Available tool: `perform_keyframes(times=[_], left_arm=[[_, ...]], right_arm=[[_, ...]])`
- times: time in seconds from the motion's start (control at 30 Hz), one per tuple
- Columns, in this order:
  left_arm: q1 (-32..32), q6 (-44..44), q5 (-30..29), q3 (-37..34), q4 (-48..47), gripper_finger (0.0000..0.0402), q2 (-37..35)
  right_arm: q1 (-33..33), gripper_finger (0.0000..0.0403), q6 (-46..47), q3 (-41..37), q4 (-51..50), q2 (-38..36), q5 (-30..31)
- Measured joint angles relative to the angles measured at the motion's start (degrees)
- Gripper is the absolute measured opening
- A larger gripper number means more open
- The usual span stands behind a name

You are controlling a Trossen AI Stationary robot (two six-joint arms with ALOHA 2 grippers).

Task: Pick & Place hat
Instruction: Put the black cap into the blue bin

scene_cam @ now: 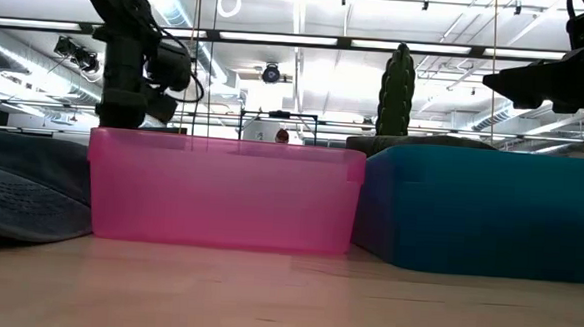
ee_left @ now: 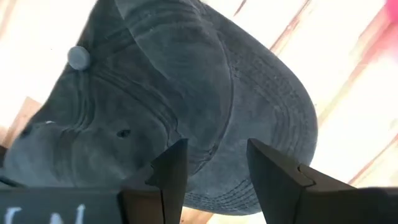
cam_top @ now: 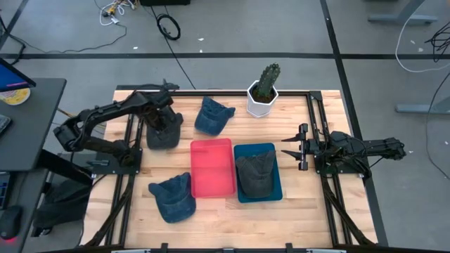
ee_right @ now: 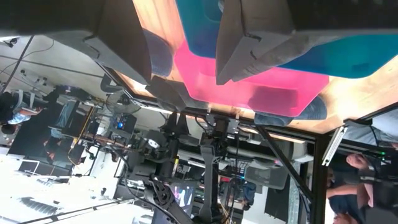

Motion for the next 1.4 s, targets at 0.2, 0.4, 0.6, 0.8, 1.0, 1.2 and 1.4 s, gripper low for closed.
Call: perform_keyframes(times=[0.2,0.4,0.6,0.8,1.0,1.2,1.4], left_arm=[[0.1,1.5,-0.1,0.0,1.5,0.017,6.4],[0.2,1.5,-0.2,0.0,1.6,0.017,9.5],[0.2,1.6,-0.7,0.0,3.6,0.0154,9.6],[0.2,2.1,-1.1,0.0,3.0,0.0028,9.6],[0.2,3.3,-1.6,0.1,2.3,0.0007,9.2],[-0.8,3.0,-3.9,1.3,0.7,0.0004,6.5],[-4.0,1.6,-4.0,3.2,-0.9,0.0003,1.5]], right_arm=[[0.0,0.0185,0.0,0.0,0.0,0.0,0.0],[0.0,0.0185,0.0,0.0,0.0,0.0,0.0],[0.0,0.0185,0.0,0.0,0.0,0.0,0.0],[0.0,0.0185,0.0,0.0,0.0,0.0,0.0],[0.0,0.0185,0.0,0.0,0.0,0.0,0.0],[0.0,0.0185,0.0,0.0,0.0,0.0,0.0],[0.0,0.0185,0.0,0.0,0.0,0.0,0.0]])
